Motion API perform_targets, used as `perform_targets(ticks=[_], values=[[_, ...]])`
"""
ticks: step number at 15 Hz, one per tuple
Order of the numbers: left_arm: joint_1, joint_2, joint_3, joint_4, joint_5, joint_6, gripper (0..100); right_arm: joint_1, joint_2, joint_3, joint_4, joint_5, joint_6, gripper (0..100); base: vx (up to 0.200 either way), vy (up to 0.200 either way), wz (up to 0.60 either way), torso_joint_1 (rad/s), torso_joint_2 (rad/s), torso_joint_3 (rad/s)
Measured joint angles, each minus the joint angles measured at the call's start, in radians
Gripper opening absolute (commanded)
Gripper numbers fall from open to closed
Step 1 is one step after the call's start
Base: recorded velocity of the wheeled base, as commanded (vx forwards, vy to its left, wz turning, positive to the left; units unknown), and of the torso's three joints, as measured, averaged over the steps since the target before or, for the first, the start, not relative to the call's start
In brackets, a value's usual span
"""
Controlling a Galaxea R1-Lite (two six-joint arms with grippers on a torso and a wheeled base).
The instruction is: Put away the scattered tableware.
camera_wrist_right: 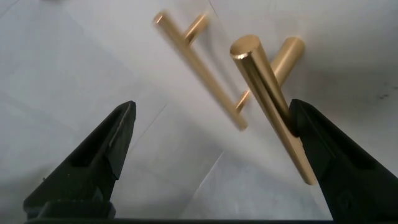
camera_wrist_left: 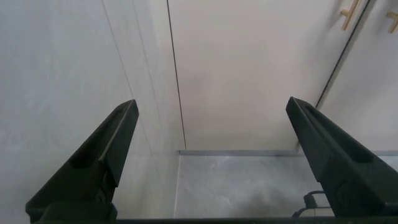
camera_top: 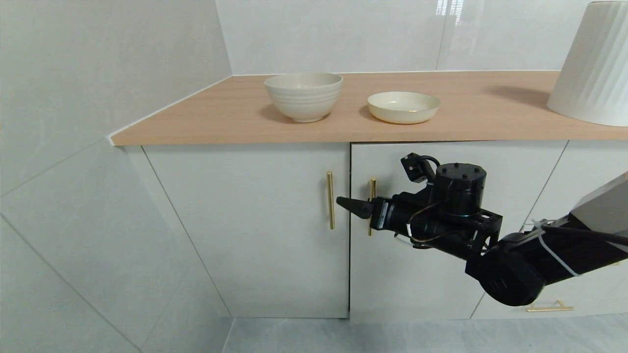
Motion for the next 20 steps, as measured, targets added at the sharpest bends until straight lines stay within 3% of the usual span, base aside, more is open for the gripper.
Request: perform_targets(ticks=[8,12,15,17,20], values=[[0.0,0.0,0.0,0.0,0.0,0.0,100,-0.002,-0.096,0.158,-0.029,0.224,-0.003,100,0.0,0.0,0.0,0.0,0.0,0.0],[0.0,0.0,0.0,0.0,-0.001,0.005,100,-0.003,-0.15,0.23,-0.031,0.269,-0.008,100,0.0,0.0,0.0,0.0,0.0,0.0],[0.0,0.0,-0.003,-0.003,-0.007,0.045,100,-0.004,-0.199,0.302,-0.034,0.346,-0.011,100,0.0,0.0,0.0,0.0,0.0,0.0],[-0.007,0.011,-0.051,0.012,-0.038,0.03,100,-0.004,-0.23,0.349,-0.038,0.36,-0.014,100,0.0,0.0,0.0,0.0,0.0,0.0],[-0.038,0.14,-0.209,0.031,-0.125,-0.018,100,-0.004,-0.267,0.396,-0.047,0.369,-0.013,100,0.0,0.0,0.0,0.0,0.0,0.0]])
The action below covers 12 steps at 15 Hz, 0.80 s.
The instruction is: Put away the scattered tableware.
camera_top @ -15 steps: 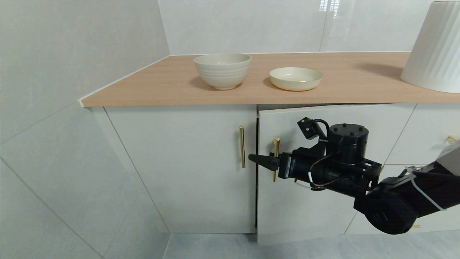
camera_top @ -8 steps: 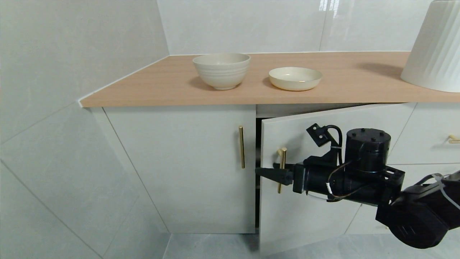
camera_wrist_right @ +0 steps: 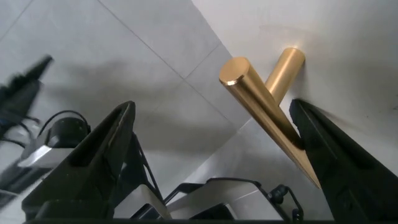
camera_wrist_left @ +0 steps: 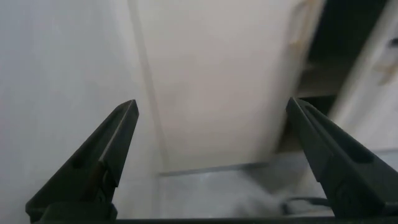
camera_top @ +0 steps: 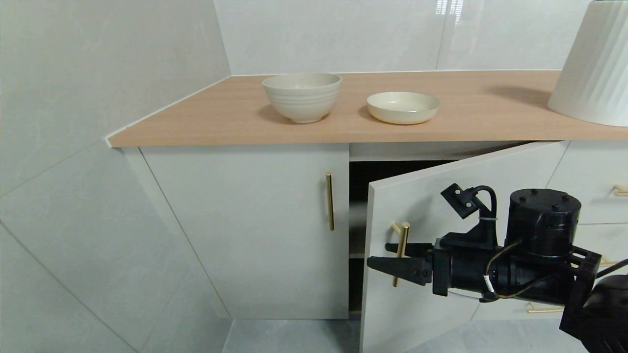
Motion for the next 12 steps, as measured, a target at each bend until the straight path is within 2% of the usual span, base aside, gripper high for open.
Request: perform_targets(ticks=[2,3,7,9,12], values=[[-0.013,0.155,-0.083,-0.002,-0.075,-0.015,100,0.0,-0.008,0.011,-0.015,0.0,0.001,100,0.0,0.0,0.0,0.0,0.0,0.0],[-0.018,0.244,-0.117,-0.019,-0.107,-0.022,0,0.0,-0.011,0.014,-0.016,-0.001,0.001,100,0.0,0.0,0.0,0.0,0.0,0.0],[-0.046,0.614,-0.205,-0.187,-0.19,-0.036,0,-0.02,-0.028,0.014,-0.026,0.003,0.0,100,0.0,0.0,0.0,0.0,0.0,0.0],[-0.091,0.773,-0.245,-0.234,-0.204,-0.037,0,-0.026,-0.031,0.013,-0.026,0.003,0.0,100,0.0,0.0,0.0,0.0,0.0,0.0],[-0.192,0.975,-0.331,-0.274,-0.211,-0.042,0,-0.029,-0.034,0.014,-0.026,0.003,0.0,100,0.0,0.0,0.0,0.0,0.0,0.0]])
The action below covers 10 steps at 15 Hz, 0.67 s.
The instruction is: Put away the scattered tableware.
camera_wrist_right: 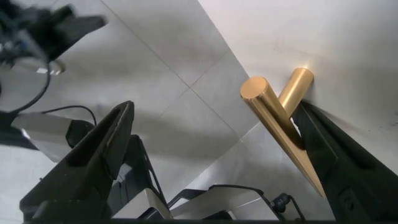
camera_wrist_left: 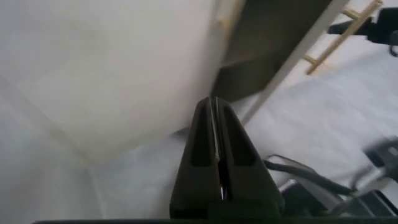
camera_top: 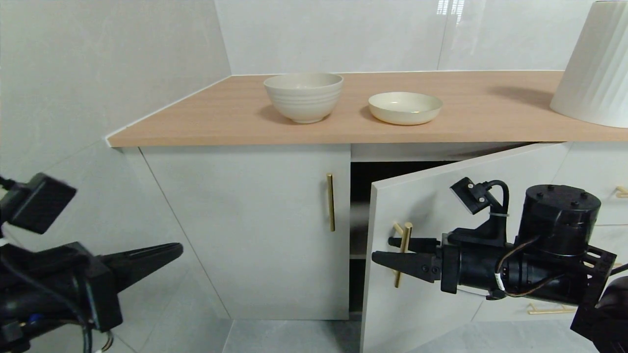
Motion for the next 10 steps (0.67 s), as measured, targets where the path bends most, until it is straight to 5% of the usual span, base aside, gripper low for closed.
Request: perform_targets(ticks=[3,7,10], values=[[-0.075,0.179,-0.068,-0.118,-0.001,-0.019,0,0.0,0.0,0.007,-0.001,0.0,0.0,100,0.0,0.0,0.0,0.0,0.0,0.0],[-0.21,0.424,-0.102,-0.36,-0.052,-0.11,0,0.001,-0.006,0.031,0.0,-0.002,-0.015,100,0.0,0.0,0.0,0.0,0.0,0.0],[-0.286,0.596,-0.171,-0.42,-0.066,-0.127,0,0.001,-0.018,0.044,0.003,0.017,-0.027,100,0.0,0.0,0.0,0.0,0.0,0.0]])
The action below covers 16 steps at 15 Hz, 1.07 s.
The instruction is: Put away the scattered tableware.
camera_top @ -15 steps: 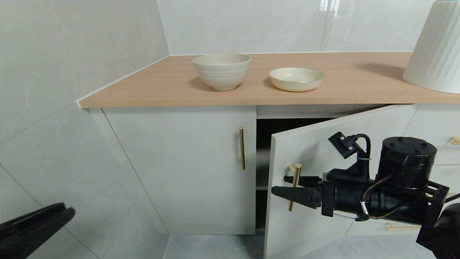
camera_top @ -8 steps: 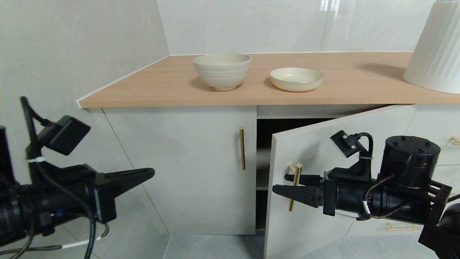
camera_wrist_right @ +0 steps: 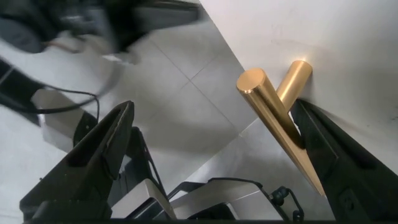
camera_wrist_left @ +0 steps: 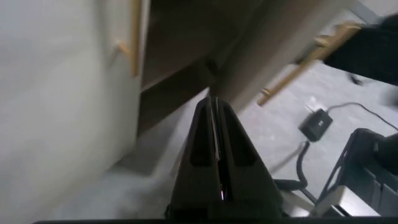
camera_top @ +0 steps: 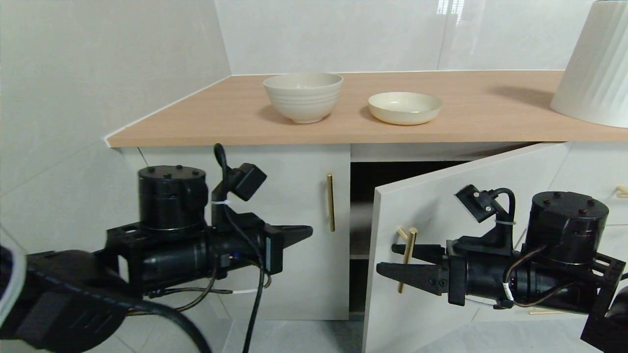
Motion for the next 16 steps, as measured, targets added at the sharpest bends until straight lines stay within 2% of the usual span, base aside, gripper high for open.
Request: perform_targets(ticks=[3,7,10,12,16], values=[[-0.067,0.151,-0.14,-0.038,-0.006,-0.055,0,0.0,-0.005,0.007,0.0,0.006,0.0,100,0.0,0.0,0.0,0.0,0.0,0.0],[-0.149,0.304,-0.282,-0.105,-0.002,-0.072,0,0.001,-0.005,0.013,0.0,0.007,-0.022,100,0.0,0.0,0.0,0.0,0.0,0.0],[-0.182,0.347,-0.313,-0.11,-0.006,-0.078,0,-0.002,-0.005,0.016,-0.001,0.006,-0.024,100,0.0,0.0,0.0,0.0,0.0,0.0],[-0.204,0.331,-0.314,-0.109,-0.008,-0.099,0,-0.019,-0.006,0.021,0.007,0.011,-0.031,100,0.0,0.0,0.0,0.0,0.0,0.0],[-0.229,0.314,-0.301,-0.117,-0.001,-0.102,0,-0.117,-0.014,0.025,0.014,0.018,-0.093,100,0.0,0.0,0.0,0.0,0.0,0.0]])
